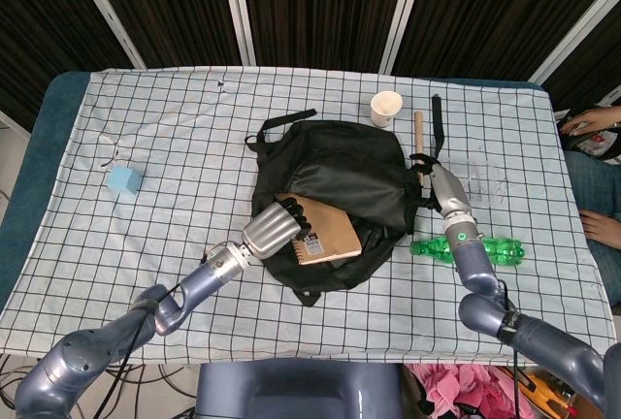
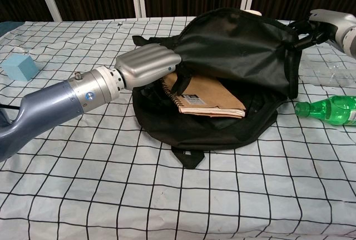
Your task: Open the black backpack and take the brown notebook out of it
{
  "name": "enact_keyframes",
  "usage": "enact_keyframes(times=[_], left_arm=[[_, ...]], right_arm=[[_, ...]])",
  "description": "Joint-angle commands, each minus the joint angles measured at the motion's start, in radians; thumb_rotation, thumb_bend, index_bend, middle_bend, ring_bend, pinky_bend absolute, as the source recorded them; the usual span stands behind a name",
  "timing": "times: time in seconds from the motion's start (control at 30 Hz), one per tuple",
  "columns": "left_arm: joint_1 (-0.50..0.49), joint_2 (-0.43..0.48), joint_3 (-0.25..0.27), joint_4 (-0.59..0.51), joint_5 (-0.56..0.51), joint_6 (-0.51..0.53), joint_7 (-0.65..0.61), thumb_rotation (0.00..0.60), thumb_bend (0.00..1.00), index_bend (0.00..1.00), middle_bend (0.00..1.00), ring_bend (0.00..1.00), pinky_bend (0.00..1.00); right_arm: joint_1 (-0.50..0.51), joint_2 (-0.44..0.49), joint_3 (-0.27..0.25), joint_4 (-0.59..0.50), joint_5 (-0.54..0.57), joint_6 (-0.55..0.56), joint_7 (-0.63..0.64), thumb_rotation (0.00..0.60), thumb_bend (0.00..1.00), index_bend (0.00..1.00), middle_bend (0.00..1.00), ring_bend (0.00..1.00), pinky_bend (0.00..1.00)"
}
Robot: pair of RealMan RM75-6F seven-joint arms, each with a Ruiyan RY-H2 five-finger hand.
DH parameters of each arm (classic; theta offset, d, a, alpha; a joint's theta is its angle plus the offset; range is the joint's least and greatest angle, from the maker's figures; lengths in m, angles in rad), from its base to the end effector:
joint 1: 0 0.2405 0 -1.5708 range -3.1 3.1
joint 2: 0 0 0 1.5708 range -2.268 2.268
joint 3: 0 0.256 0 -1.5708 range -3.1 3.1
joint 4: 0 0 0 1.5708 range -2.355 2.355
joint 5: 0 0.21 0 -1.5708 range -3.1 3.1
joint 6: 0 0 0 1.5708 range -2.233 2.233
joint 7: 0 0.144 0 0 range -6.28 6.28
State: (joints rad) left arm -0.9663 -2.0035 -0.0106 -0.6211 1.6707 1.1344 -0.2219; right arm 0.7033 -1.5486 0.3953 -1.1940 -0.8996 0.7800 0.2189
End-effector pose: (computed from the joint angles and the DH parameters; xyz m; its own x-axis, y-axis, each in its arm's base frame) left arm -0.0938 0.3674 -0.1075 0.5092 0.0109 0.8606 0.5422 -0.7806 -0.3109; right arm -0.2173 -0.4151 0.0340 -0.1883 -0.2197 0.9572 -0.9803 0.1021 -0.1693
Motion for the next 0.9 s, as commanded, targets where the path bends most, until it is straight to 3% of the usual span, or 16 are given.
enact_keyframes(times=[0.03,0.27,0.9], left_arm=[[0.005,0.019,-0.001,-0.023,0.002,0.02,0.013,0.6,0.43,0.6,0.65,0.35,0.31],[0.017,0.088,-0.022,-0.131,-0.006,0.063,0.049,0.6,0.43,0.61,0.65,0.35,0.32],[0.054,0.415,-0.121,-0.607,-0.01,0.184,0.256,0.6,0.43,0.61,0.65,0.36,0.33]], right_arm=[[-0.003,0.005,-0.001,-0.008,-0.002,0.003,0.0,0.6,0.5,0.77,0.14,0.09,0.12],[-0.013,0.021,-0.009,-0.041,-0.009,0.008,-0.006,0.6,0.51,0.77,0.14,0.09,0.12],[-0.034,0.052,-0.034,-0.12,-0.029,0.031,-0.02,0.6,0.51,0.77,0.15,0.09,0.12]])
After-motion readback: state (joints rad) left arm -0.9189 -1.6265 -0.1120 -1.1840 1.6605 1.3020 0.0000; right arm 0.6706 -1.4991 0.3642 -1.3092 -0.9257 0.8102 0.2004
